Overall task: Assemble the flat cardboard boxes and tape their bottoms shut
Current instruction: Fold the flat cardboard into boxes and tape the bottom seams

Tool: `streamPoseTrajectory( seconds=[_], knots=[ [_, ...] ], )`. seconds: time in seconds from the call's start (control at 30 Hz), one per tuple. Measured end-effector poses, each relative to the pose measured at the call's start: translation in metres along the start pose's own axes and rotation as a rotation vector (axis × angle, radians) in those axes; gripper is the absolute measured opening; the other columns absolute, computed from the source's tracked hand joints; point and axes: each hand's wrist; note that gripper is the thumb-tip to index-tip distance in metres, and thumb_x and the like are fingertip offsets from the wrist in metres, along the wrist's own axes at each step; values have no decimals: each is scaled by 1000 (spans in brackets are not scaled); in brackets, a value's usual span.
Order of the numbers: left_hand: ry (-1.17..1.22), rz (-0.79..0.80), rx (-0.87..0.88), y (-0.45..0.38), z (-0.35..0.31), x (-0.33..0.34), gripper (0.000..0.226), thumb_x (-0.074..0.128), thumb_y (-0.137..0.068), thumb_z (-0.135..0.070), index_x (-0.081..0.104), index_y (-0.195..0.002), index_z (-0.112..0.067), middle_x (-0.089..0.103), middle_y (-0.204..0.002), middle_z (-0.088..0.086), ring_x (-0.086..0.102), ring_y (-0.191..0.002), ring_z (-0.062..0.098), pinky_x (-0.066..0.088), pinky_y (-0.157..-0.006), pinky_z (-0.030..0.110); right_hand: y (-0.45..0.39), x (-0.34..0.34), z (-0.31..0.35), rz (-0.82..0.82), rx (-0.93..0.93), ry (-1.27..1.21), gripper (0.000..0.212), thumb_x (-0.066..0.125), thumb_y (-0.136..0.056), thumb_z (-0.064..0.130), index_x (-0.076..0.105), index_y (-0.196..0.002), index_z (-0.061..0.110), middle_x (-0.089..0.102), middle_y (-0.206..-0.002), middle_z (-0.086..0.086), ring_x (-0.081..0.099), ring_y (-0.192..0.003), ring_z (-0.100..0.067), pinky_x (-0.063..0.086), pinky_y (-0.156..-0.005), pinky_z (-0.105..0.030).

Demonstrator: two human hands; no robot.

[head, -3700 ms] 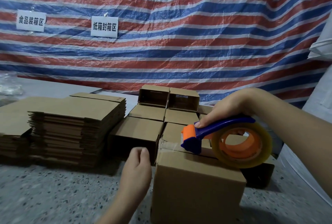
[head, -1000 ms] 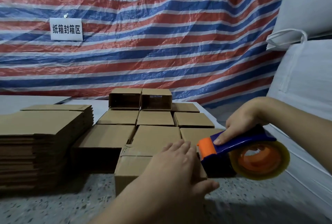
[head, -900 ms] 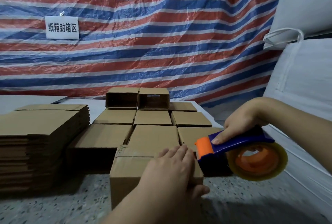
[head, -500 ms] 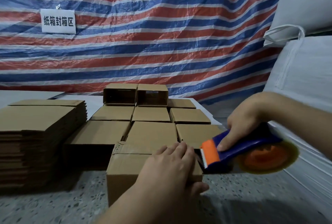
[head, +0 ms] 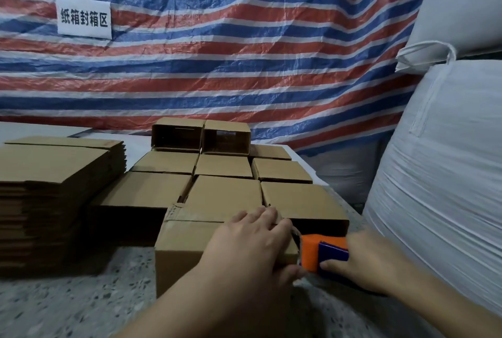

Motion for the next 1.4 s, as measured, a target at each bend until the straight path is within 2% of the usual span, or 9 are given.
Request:
streamPoseTrajectory(
  seconds=[0.23, 0.4, 0.47, 0.67, 0.83, 1.03, 1.23, 1.33, 1.4],
  knots=[
    [-7, 1, -1, 0, 3, 0, 75, 30, -87, -77, 11, -149, -41, 14, -163, -7, 12, -150, 15, -2, -110, 30, 5, 50, 8, -103, 41, -103, 64, 47, -69, 92, 51, -91, 32, 59, -90, 9, 61, -83, -11, 44, -60, -25],
    [-25, 6, -6, 1, 0, -4, 78, 30, -87, -78, 10, -152, -40, 8, -164, -8, 9, -150, 14, -3, -109, 28, 12, 21, 13, -325, 104, -158, 89, 3, -68, 97, 55, -79, 26, 60, -75, 7, 61, -72, -14, 47, -62, -32],
    [-31, 2, -8, 0, -1, -4, 78, 30, -87, -77, 10, -152, -39, 9, -164, -7, 10, -150, 14, -3, -110, 28, 15, -1, 22, -410, 42, -444, 93, -1, -69, 95, 56, -71, 22, 59, -64, 6, 58, -61, -9, 44, -57, -31],
    [-52, 0, -10, 0, -2, -5, 77, 31, -88, -76, 10, -152, -38, 10, -164, -4, 12, -150, 16, 0, -112, 29, 24, -25, 67, 420, 77, -1456, 66, 45, -90, 73, 75, -78, 15, 72, -67, -2, 68, -58, -15, 49, -51, -25],
    [-55, 21, -8, 1, -2, -5, 81, 31, -89, -74, 6, -154, -33, 11, -164, -2, 11, -150, 17, 3, -118, 32, 22, -16, 88, 382, 128, -1817, 39, 56, -100, 41, 73, -119, 12, 69, -83, -8, 66, -70, -21, 47, -49, -28],
    [-82, 106, -34, 0, -4, -5, 92, 26, -91, -74, -13, -154, -19, -3, -165, 1, 1, -151, 16, -6, -112, 29, 37, -8, 107, 230, 158, -1799, 37, 55, -93, 55, 82, -90, 30, 79, -93, -5, 77, -80, -18, 57, -59, -28],
    [-48, 160, -43, 2, -4, -9, 97, 23, -86, -81, -17, -152, -22, -5, -165, -2, -1, -151, 15, -8, -112, 29, 43, 0, 110, 203, 200, -1646, 43, 53, -97, 50, 69, -115, 14, 77, -94, -8, 75, -84, -22, 56, -61, -29],
    [-39, 146, -39, 3, -3, -10, 97, 19, -86, -82, -17, -152, -21, -5, -165, -1, 0, -151, 13, -8, -112, 28, 39, -7, 99, -29, -5, -1575, 65, 32, -88, 70, 50, -138, 32, 54, -137, 12, 51, -125, -10, 43, -98, -30],
    [-12, 129, -42, 3, -4, -11, 96, 15, -86, -81, -15, -153, -20, -3, -165, -1, 2, -150, 12, -8, -112, 26, 39, -16, 99, -27, -198, -1636, 73, 24, -81, 87, 35, -144, 52, 39, -145, 31, 33, -135, 4, 25, -110, -28]
  ],
)
Point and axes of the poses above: each hand's wrist, its own y-axis away from the middle knuckle, its own x-axis out of the palm, z = x × y
